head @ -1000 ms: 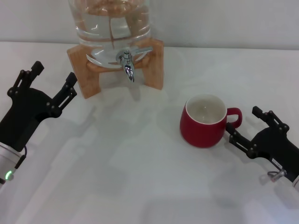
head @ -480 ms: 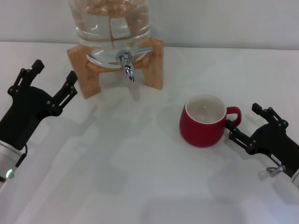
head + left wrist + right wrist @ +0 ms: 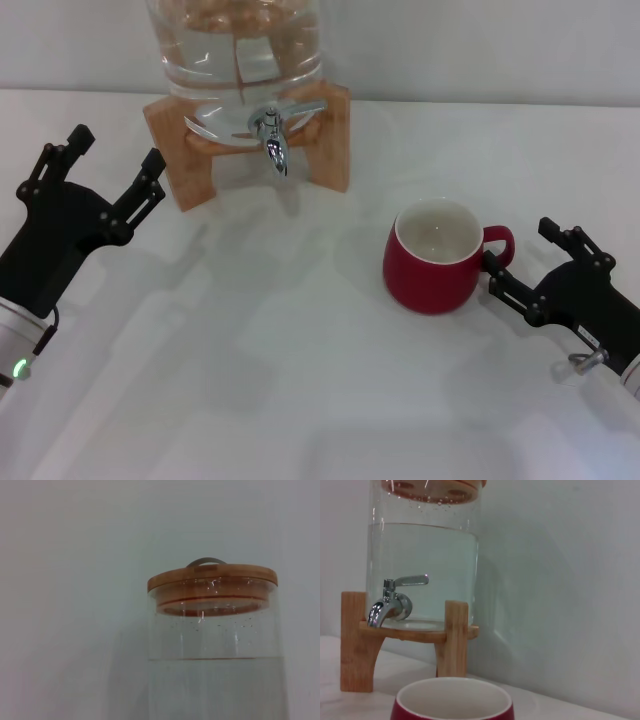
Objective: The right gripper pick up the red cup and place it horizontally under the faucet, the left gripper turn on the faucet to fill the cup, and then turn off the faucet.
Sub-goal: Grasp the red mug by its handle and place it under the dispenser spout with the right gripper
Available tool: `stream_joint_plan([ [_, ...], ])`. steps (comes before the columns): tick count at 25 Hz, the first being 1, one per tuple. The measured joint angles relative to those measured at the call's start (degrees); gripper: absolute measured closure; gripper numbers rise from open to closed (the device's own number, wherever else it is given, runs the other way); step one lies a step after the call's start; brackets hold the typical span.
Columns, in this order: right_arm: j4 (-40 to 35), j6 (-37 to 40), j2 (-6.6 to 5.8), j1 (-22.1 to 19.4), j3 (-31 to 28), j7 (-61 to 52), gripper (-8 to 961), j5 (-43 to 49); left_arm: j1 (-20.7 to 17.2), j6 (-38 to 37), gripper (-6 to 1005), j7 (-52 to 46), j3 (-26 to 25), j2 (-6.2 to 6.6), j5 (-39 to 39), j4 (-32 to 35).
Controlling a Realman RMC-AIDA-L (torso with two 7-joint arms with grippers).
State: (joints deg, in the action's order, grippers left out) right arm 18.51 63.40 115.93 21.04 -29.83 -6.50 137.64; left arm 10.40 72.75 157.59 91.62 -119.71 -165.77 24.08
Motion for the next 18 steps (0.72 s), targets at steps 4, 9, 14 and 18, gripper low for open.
stream_joint_plan([
  [4,0.0,-0.8,0.0,0.2,0.0,0.0,114,0.0,0.1,-0.2,126,0.0,0.0,0.0,0.0,0.0],
  [9,-0.1,-1.1,0.0,0.4,-0.6,0.0,114,0.0,0.1,-0.2,126,0.0,0.0,0.0,0.0,0.0],
  [14,-0.1,-1.5,0.0,0.4,-1.1,0.0,114,0.0,0.2,-0.3,126,0.0,-0.1,0.0,0.0,0.0],
  [18,0.0,-1.9,-0.01,0.4,-1.3,0.0,114,0.0,0.2,-0.3,126,0.0,-0.1,0.0,0.0,0.0],
])
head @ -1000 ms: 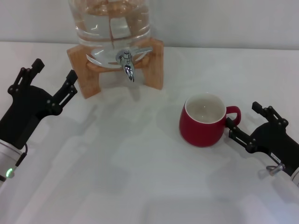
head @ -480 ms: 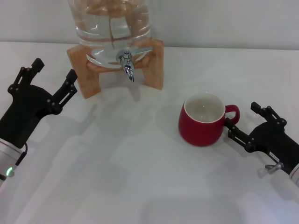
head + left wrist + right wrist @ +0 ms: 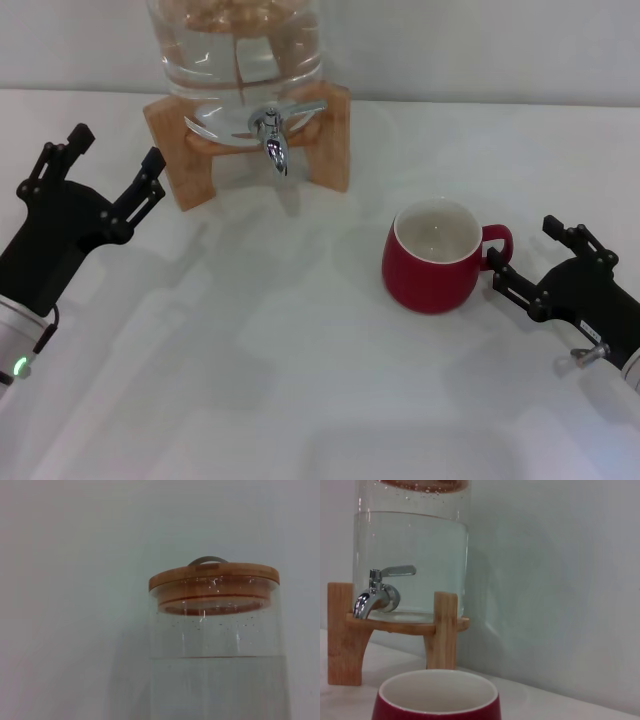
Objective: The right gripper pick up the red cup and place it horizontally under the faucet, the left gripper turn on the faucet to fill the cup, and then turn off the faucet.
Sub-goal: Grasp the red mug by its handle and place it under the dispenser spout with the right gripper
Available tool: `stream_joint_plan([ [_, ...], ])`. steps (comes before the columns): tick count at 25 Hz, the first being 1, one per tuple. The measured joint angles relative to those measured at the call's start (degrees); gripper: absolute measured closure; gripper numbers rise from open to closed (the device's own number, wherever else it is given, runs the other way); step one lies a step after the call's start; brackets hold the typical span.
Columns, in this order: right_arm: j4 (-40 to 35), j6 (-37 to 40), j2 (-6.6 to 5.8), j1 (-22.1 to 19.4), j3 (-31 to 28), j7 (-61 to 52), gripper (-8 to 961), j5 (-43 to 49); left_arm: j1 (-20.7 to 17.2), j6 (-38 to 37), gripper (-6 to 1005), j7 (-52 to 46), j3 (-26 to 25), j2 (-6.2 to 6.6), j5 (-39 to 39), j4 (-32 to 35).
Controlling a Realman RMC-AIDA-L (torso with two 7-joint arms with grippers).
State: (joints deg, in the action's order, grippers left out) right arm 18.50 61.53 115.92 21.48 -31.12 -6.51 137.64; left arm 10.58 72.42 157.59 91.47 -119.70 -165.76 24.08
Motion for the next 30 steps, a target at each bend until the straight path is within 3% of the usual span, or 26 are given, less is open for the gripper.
stream_joint_plan([
  [30,0.5,-2.5,0.09,1.7,-0.7,0.0,115,-0.1,0.6,-0.1,126,0.0,0.2,0.09,0.0,0.0],
])
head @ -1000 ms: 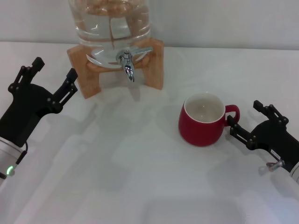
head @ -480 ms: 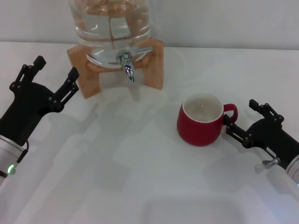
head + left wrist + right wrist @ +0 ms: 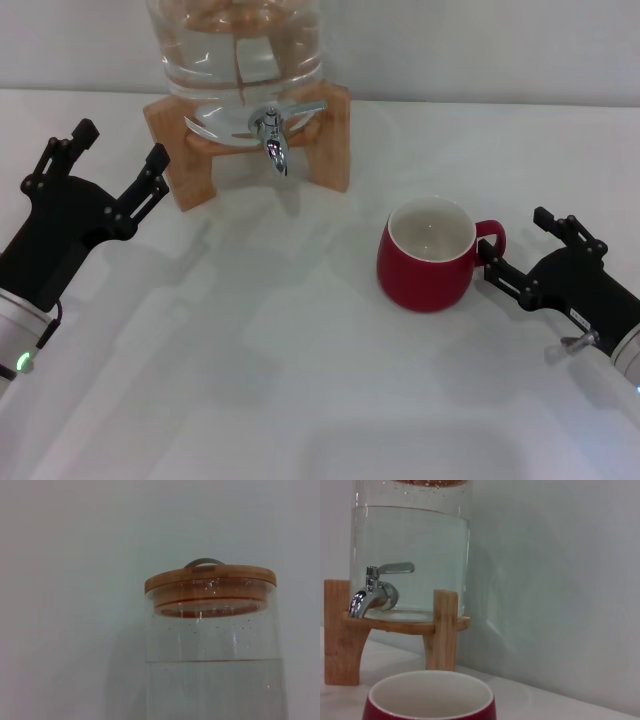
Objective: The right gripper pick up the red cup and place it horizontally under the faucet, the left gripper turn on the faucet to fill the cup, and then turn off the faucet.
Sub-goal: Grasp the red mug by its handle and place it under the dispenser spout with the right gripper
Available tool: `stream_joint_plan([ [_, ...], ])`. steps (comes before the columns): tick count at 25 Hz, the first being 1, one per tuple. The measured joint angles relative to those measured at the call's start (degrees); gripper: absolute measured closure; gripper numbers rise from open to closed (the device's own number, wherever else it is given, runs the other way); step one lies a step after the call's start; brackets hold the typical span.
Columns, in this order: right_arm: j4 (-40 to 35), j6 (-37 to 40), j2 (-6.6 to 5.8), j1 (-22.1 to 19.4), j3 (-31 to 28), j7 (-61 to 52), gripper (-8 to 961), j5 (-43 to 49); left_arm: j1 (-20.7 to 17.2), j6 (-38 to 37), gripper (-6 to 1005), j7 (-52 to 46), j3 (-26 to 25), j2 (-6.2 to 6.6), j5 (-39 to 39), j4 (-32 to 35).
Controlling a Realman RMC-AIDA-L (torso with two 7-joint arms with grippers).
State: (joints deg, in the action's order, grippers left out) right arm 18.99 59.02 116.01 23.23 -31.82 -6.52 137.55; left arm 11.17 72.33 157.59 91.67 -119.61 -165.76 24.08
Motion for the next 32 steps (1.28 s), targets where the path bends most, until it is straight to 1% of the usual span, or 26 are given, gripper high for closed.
stream_joint_plan([
  [32,0.2,-3.5,0.18,1.3,-2.1,-0.3,114,-1.2,0.1,-0.1,126,0.0,-0.1,0.0,0.0,0.0],
])
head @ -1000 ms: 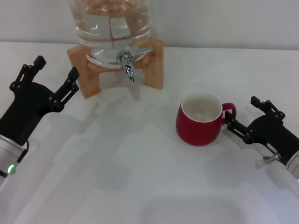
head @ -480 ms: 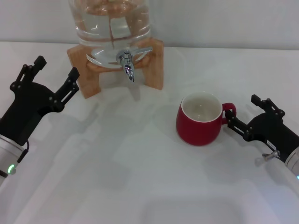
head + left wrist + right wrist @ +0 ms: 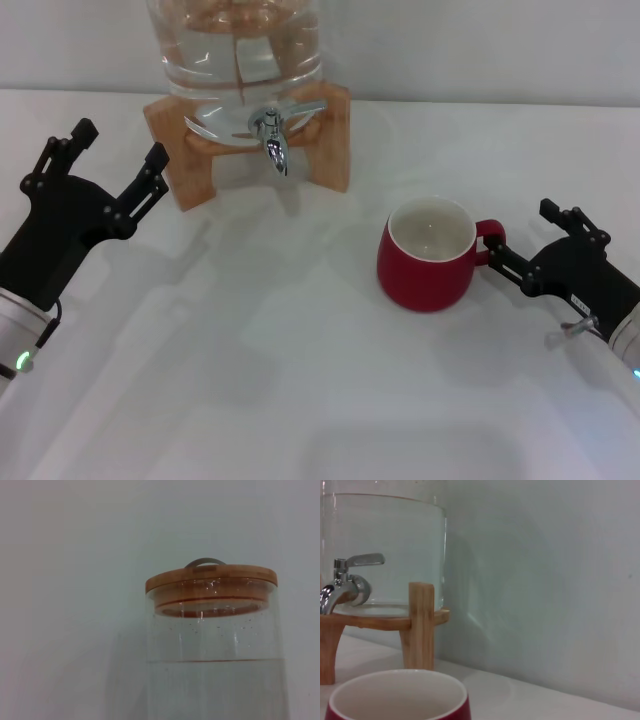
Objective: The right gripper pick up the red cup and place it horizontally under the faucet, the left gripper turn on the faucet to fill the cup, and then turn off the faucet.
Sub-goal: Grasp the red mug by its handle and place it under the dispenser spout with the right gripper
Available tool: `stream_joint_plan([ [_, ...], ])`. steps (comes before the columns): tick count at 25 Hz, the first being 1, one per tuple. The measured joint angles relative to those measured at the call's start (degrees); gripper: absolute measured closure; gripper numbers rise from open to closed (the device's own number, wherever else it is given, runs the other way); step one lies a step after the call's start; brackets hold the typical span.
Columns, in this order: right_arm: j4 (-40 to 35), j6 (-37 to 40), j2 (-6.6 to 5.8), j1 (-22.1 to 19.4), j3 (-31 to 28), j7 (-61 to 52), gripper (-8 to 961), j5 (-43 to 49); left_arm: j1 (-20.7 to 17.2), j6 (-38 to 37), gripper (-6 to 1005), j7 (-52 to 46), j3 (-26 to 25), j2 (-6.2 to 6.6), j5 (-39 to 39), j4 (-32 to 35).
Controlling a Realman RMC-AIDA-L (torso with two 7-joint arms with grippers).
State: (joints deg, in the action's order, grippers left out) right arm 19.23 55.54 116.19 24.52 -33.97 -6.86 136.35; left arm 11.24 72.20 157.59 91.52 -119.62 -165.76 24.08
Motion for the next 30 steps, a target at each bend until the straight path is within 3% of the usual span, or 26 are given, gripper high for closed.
stream_joint_plan([
  [30,0.5,0.0,-0.01,0.0,-0.2,0.0,116,-1.7,0.8,-0.1,126,0.0,-0.1,0.0,0.0,-0.6],
])
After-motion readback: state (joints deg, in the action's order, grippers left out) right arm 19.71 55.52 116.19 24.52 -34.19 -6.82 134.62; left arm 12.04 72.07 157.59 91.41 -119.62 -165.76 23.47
